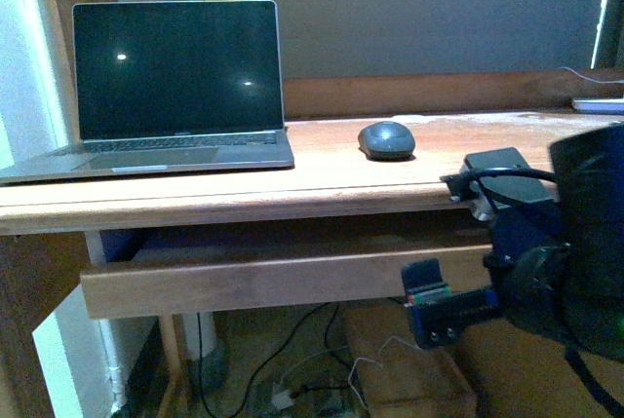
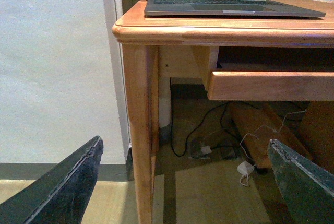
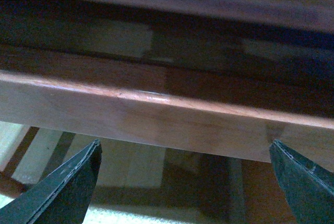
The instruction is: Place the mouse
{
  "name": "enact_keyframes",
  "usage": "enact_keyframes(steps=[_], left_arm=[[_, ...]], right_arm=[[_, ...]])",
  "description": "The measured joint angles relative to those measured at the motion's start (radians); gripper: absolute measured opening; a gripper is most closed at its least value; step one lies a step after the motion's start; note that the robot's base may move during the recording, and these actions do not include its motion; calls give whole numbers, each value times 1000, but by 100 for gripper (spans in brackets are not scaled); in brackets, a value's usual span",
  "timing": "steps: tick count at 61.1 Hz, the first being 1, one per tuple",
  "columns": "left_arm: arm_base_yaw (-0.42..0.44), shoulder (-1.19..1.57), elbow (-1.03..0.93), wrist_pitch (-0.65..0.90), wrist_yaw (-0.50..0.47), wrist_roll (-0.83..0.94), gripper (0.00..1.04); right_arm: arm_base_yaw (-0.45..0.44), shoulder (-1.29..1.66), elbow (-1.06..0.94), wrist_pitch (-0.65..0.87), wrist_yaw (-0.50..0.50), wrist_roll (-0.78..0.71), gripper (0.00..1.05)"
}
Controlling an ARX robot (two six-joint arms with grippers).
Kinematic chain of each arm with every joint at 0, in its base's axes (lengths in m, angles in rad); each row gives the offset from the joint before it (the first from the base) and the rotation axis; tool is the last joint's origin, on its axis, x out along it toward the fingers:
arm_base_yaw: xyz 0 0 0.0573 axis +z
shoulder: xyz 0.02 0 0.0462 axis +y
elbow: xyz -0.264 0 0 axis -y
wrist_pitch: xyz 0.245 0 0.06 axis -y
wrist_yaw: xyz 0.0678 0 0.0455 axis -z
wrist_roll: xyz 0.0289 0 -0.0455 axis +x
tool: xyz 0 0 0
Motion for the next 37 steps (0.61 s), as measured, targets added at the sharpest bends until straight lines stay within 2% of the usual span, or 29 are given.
enact_keyframes(steps=[7,12,24,37], left_arm=[[0,0,0,0,0,0,97],[0,0,0,0,0,0,97],[0,0,0,0,0,0,97],[0,0,0,0,0,0,97]], right_arm=[[23,42,60,-48,89,25,97],[31,55,74,-64,105,39,97],[2,-42,26,-83,36,104,97],[-70,-484,-279,-172,-31,216,97]])
